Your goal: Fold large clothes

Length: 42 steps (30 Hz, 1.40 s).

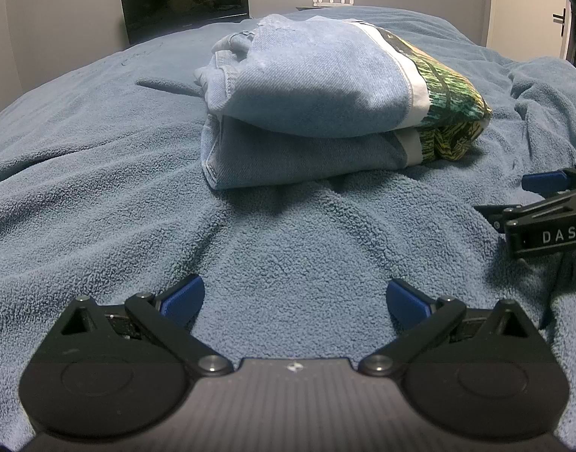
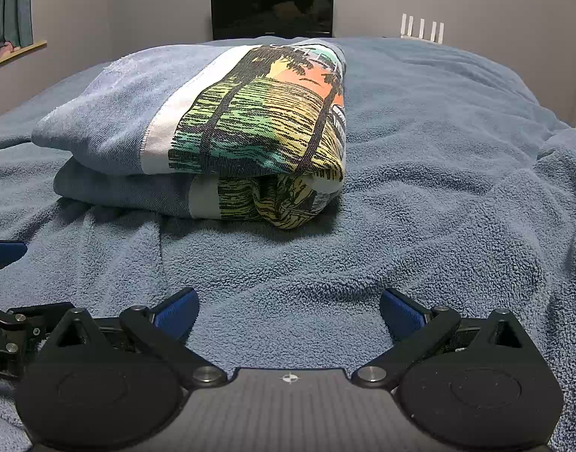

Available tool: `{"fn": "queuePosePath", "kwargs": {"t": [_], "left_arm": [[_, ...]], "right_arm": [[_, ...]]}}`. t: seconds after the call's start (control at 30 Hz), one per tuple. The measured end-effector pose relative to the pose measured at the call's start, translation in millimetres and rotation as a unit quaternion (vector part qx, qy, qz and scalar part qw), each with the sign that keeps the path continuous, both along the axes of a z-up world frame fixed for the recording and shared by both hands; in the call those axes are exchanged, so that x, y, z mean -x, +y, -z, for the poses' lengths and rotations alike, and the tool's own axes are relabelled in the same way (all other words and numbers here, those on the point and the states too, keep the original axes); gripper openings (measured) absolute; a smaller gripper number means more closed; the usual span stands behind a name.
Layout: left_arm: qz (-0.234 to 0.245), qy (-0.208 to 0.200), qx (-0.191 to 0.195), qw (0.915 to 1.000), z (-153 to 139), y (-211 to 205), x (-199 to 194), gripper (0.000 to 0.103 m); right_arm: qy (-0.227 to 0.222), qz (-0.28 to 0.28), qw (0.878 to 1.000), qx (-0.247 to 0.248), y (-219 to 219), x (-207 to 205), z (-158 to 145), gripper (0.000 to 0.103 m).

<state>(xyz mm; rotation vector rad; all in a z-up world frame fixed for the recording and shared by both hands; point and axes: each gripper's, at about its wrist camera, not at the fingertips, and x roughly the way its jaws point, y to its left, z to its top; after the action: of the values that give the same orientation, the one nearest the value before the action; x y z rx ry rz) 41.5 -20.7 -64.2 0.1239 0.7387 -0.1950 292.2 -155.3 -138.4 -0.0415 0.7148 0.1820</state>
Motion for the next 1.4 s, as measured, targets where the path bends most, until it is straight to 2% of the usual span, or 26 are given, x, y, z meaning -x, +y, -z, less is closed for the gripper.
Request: {"fn": "queuePosePath", "kwargs": {"t": [1.4], "left_arm": [[0.001, -0.004, 0.004, 1.0, 0.6, 1.8, 1.6, 0.103]], "right_arm": [[0.0, 0.0, 1.0, 0.003, -0.8, -0.4, 0.4, 0.103]]}}
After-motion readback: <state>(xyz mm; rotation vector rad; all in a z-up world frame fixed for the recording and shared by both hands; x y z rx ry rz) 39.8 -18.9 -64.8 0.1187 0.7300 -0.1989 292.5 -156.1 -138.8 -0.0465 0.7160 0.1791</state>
